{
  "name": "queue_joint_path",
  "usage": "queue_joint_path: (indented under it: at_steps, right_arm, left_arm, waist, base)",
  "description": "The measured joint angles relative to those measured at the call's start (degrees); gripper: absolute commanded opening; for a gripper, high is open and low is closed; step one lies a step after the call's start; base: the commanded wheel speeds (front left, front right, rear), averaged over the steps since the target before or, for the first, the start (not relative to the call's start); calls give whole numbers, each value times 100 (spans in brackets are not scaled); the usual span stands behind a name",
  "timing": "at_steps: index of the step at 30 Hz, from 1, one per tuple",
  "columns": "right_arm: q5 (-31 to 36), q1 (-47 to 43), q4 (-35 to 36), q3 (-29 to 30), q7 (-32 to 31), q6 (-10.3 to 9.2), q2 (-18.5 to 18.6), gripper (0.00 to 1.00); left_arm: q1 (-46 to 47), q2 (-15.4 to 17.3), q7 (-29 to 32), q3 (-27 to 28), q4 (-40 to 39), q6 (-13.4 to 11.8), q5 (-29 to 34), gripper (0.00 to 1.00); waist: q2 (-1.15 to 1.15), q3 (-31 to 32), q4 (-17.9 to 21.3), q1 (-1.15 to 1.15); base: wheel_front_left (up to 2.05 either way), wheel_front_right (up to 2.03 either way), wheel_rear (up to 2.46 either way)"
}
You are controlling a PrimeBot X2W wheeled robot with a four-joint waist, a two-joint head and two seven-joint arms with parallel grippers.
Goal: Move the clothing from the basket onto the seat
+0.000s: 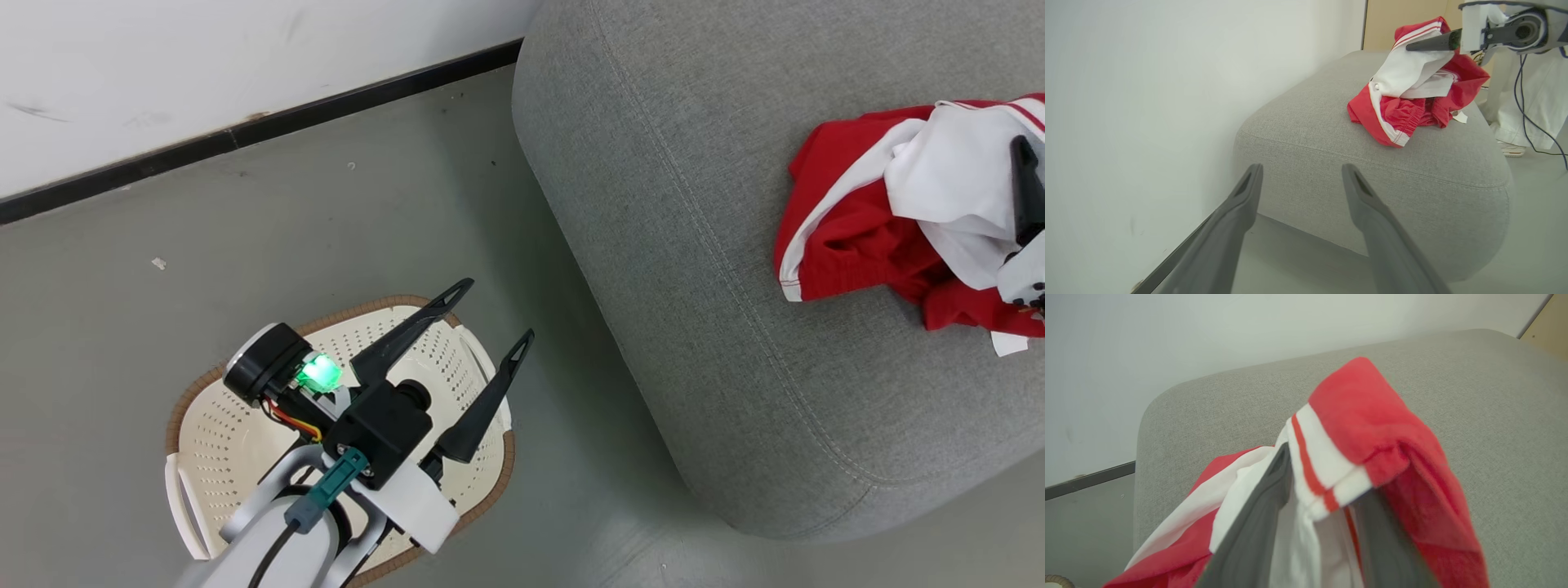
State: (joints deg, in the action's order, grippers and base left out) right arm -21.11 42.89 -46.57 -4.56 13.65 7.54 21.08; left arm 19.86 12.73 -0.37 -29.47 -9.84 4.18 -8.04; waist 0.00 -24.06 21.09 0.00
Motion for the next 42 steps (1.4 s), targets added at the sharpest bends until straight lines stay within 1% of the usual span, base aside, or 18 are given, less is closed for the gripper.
queue_joint_path:
  at_steps: [1, 2, 4, 8, 12, 16, 22, 28, 32, 36, 42]
  right_arm:
    - [-5, 0, -1, 1, 5, 0, -25, 91]
    - [-16, -2, 0, 1, 15, 0, -59, 100]
    - [-16, -9, 1, -16, 37, 0, -124, 100]
    - [-15, -31, 21, -77, 48, 0, -142, 100]
    - [-7, -96, 176, -187, 54, 0, -176, 100]
    - [4, -351, 385, -200, 55, 0, -209, 100]
    - [66, -727, 977, -144, 55, 0, -272, 100]
    - [250, -1237, 1493, 53, 55, 0, -281, 100]
    - [356, -1512, 1897, 98, 55, 0, -359, 100]
    - [514, -1652, 2338, 183, 56, 0, -452, 100]
    - [811, -1719, 2862, 94, 74, 0, -620, 100]
  left_arm:
    - [0, 2, -31, 29, 13, -1, -1, 100]
    - [0, 3, -48, 59, 25, -1, -3, 100]
    - [0, 14, -56, 110, 73, -8, -11, 100]
    - [-1, 25, -123, 176, 138, -27, -51, 100]
    - [-10, 46, -133, 297, 219, -120, -51, 100]
    - [-49, 48, -178, 416, 297, -219, -92, 100]
    - [-110, 43, -320, 638, 359, -379, -211, 100]
    - [-285, 42, -438, 840, 458, -559, -255, 100]
    - [-385, 43, -558, 1023, 517, -677, -310, 100]
    - [-558, 44, -687, 1246, 576, -844, -381, 100]
    - [-784, 33, -914, 1668, 686, -1123, -554, 100]
  waist:
    - [0, 9, 4, 0]
    - [0, 20, 8, 0]
    - [0, 45, 18, 0]
    - [0, 92, 38, 0]
    - [0, 166, 74, 0]
    - [0, 238, 124, 0]
    - [0, 339, 193, 0]
    - [0, 454, 225, 0]
    - [0, 541, 215, 0]
    - [0, 638, 180, 0]
    - [0, 796, 64, 0]
  base:
    - [0, 0, 0]
    - [0, 0, 0]
    - [0, 0, 0]
    - [0, 0, 0]
    - [0, 0, 0]
    - [0, 0, 0]
    - [0, 0, 0]
    - [0, 0, 0]
    - [0, 0, 0]
    - [0, 0, 0]
    - [0, 0, 0]
